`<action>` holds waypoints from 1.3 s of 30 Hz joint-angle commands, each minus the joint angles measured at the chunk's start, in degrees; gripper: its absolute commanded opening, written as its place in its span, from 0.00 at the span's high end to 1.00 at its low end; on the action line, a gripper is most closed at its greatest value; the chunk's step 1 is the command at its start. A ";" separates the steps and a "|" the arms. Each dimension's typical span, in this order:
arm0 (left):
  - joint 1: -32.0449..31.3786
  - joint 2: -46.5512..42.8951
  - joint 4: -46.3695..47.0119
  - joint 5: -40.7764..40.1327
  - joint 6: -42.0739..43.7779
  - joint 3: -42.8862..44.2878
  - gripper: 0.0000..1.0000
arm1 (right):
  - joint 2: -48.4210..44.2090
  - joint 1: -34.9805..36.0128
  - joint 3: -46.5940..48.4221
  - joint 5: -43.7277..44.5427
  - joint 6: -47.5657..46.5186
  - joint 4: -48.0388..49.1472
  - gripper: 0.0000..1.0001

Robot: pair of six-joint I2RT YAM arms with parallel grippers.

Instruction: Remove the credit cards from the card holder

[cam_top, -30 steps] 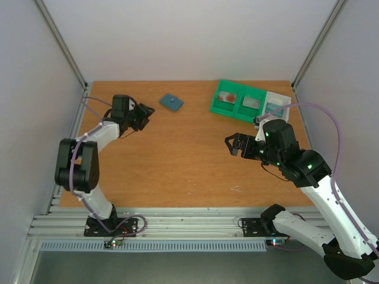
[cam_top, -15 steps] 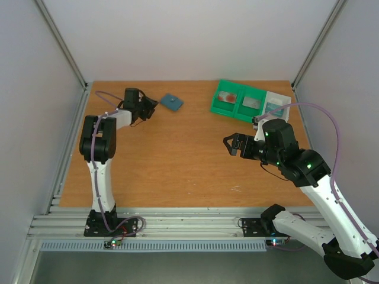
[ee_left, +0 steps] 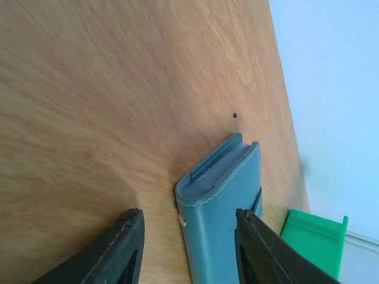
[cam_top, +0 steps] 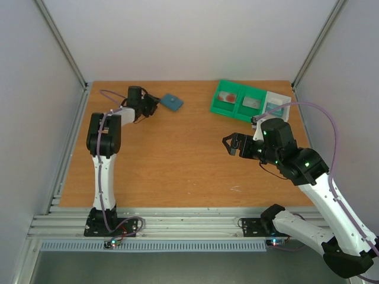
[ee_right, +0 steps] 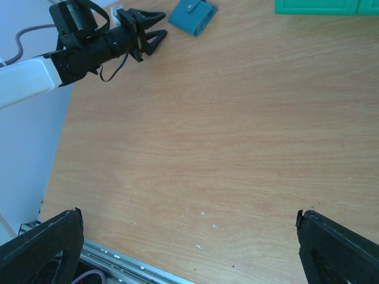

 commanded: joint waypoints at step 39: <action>-1.40 -6.13 -6.04 13.66 9.88 -4.61 0.99 | -2.27 0.31 -0.47 2.55 -1.23 -5.34 0.01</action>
